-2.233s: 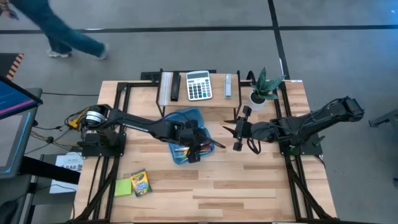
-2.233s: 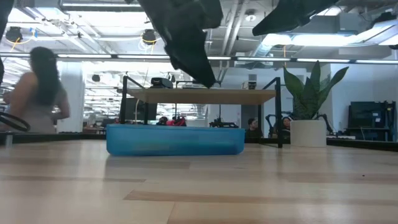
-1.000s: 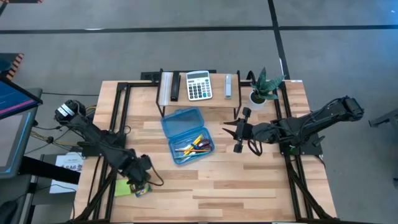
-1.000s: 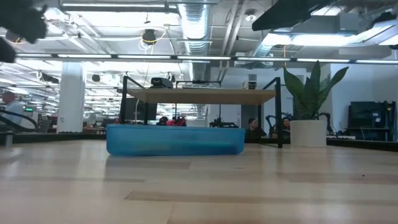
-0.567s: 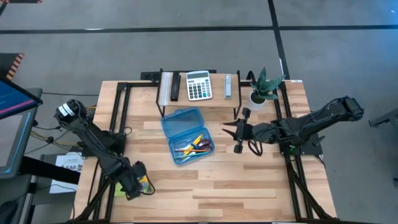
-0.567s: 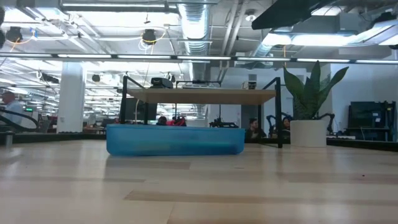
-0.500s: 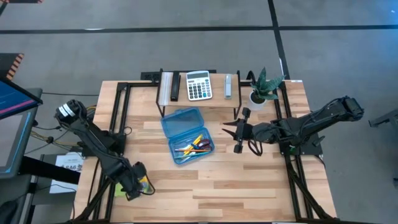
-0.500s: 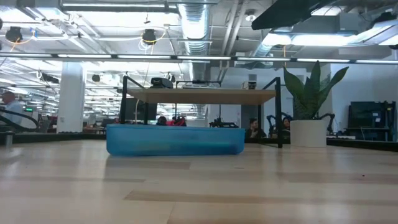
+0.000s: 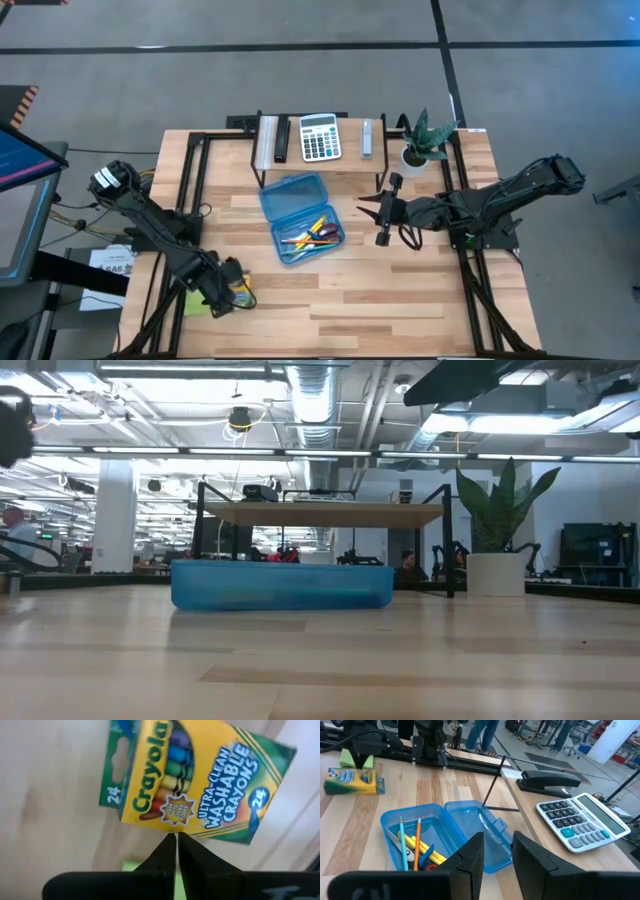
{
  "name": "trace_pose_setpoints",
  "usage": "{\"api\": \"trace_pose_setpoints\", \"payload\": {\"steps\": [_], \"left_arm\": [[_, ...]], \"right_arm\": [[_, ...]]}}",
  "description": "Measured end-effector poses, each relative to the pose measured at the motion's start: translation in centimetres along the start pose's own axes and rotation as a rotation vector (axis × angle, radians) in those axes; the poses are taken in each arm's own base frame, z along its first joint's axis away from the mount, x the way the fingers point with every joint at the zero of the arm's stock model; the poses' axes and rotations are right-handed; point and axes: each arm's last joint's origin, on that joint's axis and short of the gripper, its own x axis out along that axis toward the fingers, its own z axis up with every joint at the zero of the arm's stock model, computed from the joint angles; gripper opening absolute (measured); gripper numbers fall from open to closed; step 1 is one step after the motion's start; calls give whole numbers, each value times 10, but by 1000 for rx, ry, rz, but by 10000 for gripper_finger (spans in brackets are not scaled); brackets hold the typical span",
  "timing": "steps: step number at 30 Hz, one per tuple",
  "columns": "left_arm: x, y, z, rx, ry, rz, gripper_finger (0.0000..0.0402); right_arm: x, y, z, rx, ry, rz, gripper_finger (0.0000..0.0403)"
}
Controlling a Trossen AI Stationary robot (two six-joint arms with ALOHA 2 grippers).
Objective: Pack school essentials
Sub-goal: Put the green sticky note into the supply box
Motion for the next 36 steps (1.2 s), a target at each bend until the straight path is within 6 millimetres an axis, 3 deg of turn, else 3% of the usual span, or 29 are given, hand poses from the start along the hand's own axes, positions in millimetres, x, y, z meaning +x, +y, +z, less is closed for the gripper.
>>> {"api": "trace_pose_setpoints", "payload": {"steps": [5, 9, 14, 24, 27, 36], "left_arm": [[-4, -1, 16, 61, -74, -17, 5], [-20, -7, 17, 111, -57, 18, 8], [-44, -19, -4, 132, -166, 131, 8], [-34, -25, -61, -10, -184, 72, 12], [-38, -25, -73, -40, -91, 84, 21], [-39, -17, -83, -66, -269, 124, 50]], "right_arm": [[0, 0, 0, 1, -1, 0, 120], [0, 0, 0, 1, -1, 0, 120], [0, 0, -1, -6, 10, 0, 120], [0, 0, -1, 3, 7, 0, 120], [0, 0, 1, 14, -5, -1, 120], [0, 0, 1, 16, -8, 0, 120]]}}
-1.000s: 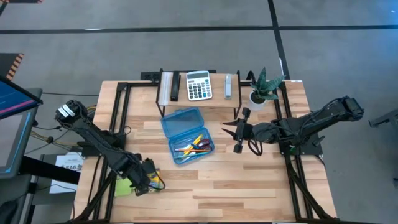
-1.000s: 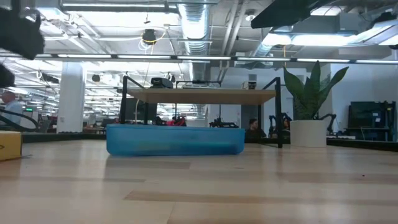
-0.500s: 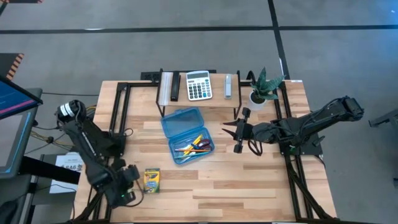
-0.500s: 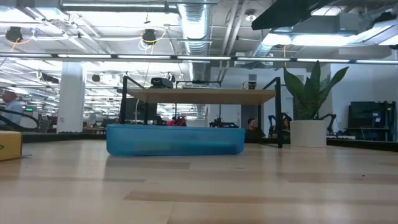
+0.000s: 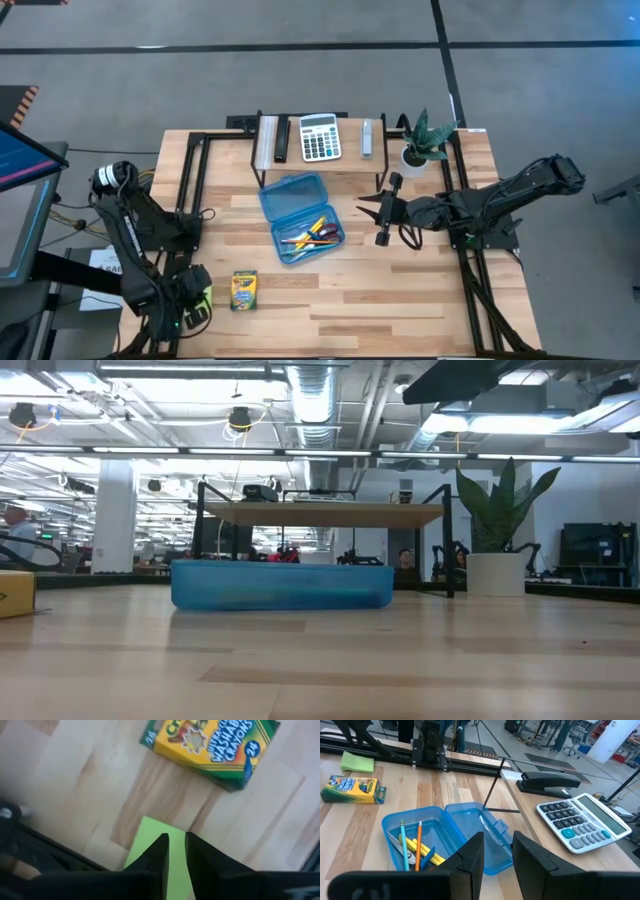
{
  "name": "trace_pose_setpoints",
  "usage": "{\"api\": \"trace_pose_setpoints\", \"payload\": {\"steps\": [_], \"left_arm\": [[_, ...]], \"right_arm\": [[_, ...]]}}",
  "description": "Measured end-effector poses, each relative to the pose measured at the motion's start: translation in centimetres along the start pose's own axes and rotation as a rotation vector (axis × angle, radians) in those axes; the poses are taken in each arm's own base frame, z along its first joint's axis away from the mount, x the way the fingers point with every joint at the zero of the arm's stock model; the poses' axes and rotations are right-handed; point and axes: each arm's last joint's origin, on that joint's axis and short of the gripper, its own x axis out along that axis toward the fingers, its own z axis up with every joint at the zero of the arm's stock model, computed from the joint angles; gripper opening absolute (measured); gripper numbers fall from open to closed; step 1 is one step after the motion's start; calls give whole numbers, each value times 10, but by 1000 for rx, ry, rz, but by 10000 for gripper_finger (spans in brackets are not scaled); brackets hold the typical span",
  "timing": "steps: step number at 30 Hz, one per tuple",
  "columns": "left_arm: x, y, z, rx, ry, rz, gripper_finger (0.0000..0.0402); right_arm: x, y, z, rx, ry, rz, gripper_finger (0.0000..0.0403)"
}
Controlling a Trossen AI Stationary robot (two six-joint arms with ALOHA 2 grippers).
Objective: Pack school essentials
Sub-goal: Put the green sticky note into the supply box
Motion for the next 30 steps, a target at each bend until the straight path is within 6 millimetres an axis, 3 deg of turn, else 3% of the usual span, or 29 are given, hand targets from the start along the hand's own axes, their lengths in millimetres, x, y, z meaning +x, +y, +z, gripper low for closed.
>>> {"api": "trace_pose_setpoints", "payload": {"steps": [6, 10, 18, 24, 30], "left_arm": [[2, -3, 0, 47, -56, -32, 78], [5, -5, 0, 92, -85, -24, 121], [24, -21, -11, 152, 23, -31, 210], [45, -28, -19, 195, 127, 44, 224], [48, -29, -21, 196, 168, 60, 224]], "right_arm": [[0, 0, 0, -1, 1, 1, 120], [0, 0, 0, -3, 0, 1, 120], [0, 0, 0, -1, 0, 2, 120], [0, 0, 0, 1, 0, 3, 120], [0, 0, 0, 10, 0, 2, 120]]}}
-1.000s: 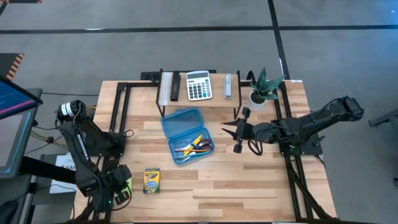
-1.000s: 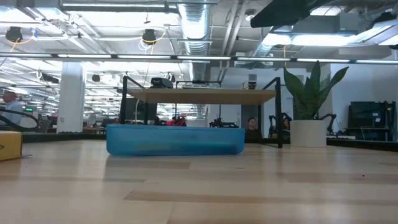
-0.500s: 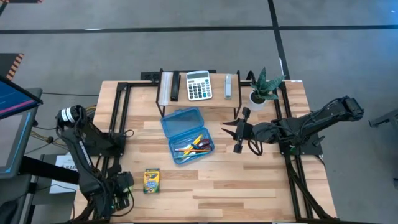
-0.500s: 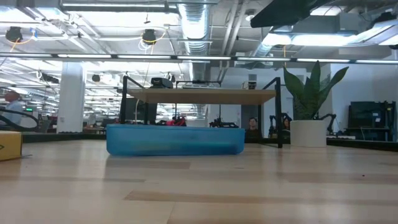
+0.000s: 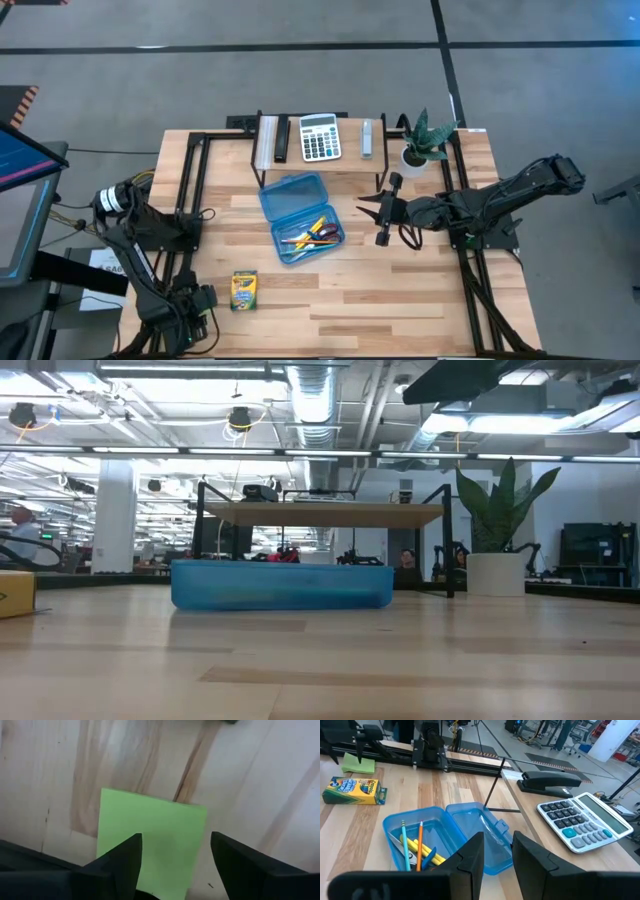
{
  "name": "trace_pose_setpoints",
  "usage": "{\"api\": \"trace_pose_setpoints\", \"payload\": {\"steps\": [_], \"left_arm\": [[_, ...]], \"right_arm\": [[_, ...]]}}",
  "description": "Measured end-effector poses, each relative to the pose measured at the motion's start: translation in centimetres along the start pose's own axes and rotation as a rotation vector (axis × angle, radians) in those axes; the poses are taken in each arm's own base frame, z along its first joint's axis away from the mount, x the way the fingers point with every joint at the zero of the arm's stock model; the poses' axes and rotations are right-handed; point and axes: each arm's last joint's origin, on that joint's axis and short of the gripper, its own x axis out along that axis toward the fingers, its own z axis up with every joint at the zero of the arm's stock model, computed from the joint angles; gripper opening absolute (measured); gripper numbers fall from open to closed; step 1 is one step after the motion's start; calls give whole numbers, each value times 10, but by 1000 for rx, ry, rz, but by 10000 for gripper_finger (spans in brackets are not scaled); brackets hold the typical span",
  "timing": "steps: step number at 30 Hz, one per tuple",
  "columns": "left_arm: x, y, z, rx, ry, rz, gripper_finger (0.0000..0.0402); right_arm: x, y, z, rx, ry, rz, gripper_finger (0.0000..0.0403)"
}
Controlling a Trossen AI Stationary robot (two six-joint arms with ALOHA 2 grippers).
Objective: Pack school essentials
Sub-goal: Put the green sticky note into the supply box
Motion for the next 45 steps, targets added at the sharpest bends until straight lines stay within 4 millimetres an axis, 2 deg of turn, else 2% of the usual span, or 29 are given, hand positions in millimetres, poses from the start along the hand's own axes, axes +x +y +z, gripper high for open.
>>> {"api": "trace_pose_setpoints", "payload": {"steps": [7, 12, 19, 22, 28, 35, 39, 45], "left_arm": [[10, -8, 0, 54, 9, -8, 224], [19, -13, 0, 84, 53, 50, 224], [20, -12, 0, 89, 55, 82, 216], [21, -12, 0, 111, 57, 85, 188], [20, -12, 0, 137, 58, 78, 105], [12, -8, 1, 119, 35, 49, 30], [9, -8, 2, 115, 26, 34, 6], [3, -7, 5, 108, 17, 6, 2]], "right_arm": [[0, 0, 0, 0, 0, 0, 120], [0, 0, 0, 0, 0, 0, 120], [0, 0, 0, 0, 0, 0, 120], [0, 0, 0, 0, 0, 0, 120], [5, 3, -3, -11, 17, -1, 120], [27, 11, -13, -54, 54, -19, 120], [38, 15, -18, -97, 68, -26, 120], [45, 18, -20, -118, 59, -32, 120]]}}
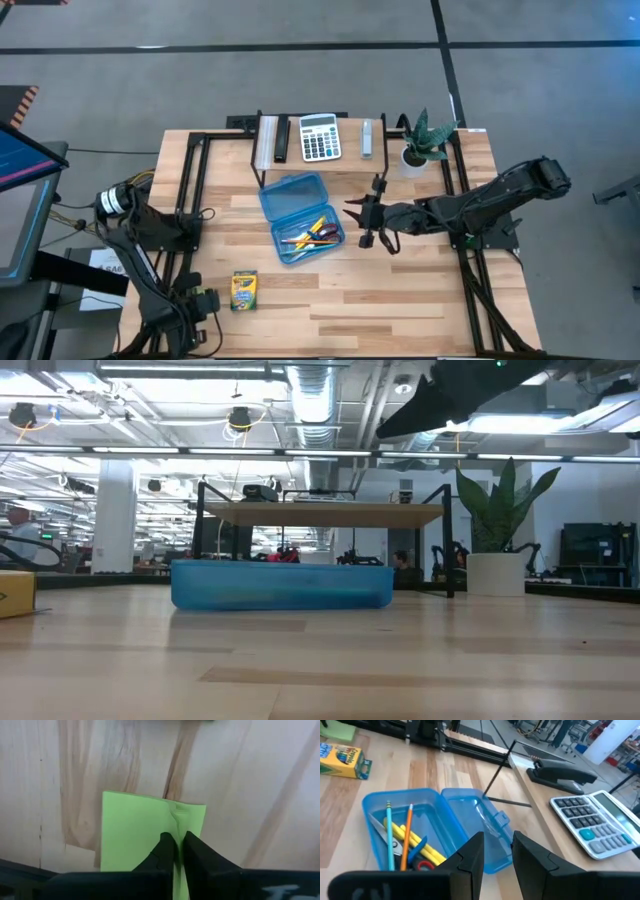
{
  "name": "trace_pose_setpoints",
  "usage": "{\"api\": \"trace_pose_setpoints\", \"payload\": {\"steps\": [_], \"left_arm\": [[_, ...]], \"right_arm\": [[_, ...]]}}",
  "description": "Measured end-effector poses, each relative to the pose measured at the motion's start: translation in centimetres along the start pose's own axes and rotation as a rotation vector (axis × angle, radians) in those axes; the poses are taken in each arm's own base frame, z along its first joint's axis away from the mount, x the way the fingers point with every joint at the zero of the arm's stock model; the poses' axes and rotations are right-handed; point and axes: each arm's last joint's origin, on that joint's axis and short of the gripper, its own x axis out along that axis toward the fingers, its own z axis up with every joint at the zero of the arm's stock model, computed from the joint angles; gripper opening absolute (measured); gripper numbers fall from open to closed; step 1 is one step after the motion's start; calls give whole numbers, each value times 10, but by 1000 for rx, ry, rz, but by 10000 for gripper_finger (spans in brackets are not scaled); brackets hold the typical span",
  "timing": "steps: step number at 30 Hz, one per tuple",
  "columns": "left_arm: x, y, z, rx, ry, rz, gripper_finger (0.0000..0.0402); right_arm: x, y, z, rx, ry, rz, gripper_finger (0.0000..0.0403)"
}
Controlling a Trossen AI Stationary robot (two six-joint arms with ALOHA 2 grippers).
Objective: Pack school essentials
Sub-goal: Put the green sticky note into the supply box
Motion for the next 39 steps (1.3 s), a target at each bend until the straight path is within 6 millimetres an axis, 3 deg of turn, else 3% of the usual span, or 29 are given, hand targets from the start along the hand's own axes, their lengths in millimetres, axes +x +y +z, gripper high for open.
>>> {"api": "trace_pose_setpoints", "payload": {"steps": [12, 20, 24, 30, 39], "left_arm": [[-46, 25, 25, -22, -202, -111, 0], [-83, 45, 60, 74, -250, -52, 0], [-101, 52, 86, 118, -381, 23, 0], [-94, 68, 137, 220, -463, 121, 1], [-58, 94, 219, 324, -460, 144, 3]], "right_arm": [[0, 0, 0, 3, -4, 0, 120], [0, 0, 1, 3, -4, 0, 120], [0, 0, 1, 3, -4, 0, 120], [0, 0, 1, 4, -5, 0, 120], [0, 0, 1, -4, -5, -1, 120]]}}
